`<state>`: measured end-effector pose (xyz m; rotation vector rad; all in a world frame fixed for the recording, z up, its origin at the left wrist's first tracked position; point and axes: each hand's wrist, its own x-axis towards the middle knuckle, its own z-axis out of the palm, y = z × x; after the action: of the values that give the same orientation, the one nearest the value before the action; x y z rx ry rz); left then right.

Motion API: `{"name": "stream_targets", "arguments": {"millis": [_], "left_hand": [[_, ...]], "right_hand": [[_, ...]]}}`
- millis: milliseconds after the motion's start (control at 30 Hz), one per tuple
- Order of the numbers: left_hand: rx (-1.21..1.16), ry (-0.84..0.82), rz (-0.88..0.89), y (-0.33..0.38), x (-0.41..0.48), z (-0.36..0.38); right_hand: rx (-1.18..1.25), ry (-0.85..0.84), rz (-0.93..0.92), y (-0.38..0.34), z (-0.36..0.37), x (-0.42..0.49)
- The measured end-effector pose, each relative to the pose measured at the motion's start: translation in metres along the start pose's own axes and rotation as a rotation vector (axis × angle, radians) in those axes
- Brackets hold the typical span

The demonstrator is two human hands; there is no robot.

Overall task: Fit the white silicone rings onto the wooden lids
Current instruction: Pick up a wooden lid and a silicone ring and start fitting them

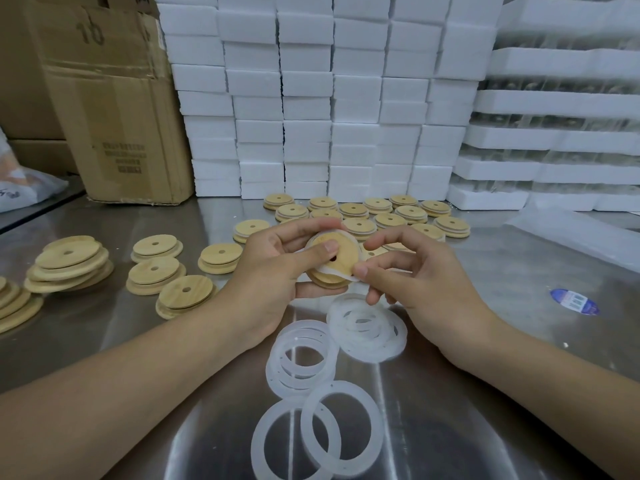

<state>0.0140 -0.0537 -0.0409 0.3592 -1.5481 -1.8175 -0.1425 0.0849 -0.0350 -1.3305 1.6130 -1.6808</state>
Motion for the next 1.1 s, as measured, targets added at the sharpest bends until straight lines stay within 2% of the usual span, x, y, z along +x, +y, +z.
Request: {"name": "stream_targets", "arguments": {"millis": [133, 433, 533, 767, 1100], "left_hand": [[0.033, -0.041, 0.007, -0.002, -0.001, 0.0], [0.083, -0.109, 0.071, -0.003, 0.0, 0.002], [0.175, -0.058, 0.114, -0.004, 0.001, 0.007], [0.363, 0.124, 0.092, -0.005, -0.003, 0.013], [0.471, 0.102, 0.047, -0.004, -0.003, 0.011]], "right_hand": [[0.104, -0.015, 0.069, 0.002, -0.004, -0.001], [0.049, -0.054, 0.122, 0.002, -0.003, -0.002], [0.084, -0.015, 0.108, 0.001, -0.001, -0.003], [0.227, 0.101, 0.155, -0.002, 0.0, -0.004], [0.23, 0.114, 0.148, -0.004, 0.0, -0.006]]}}
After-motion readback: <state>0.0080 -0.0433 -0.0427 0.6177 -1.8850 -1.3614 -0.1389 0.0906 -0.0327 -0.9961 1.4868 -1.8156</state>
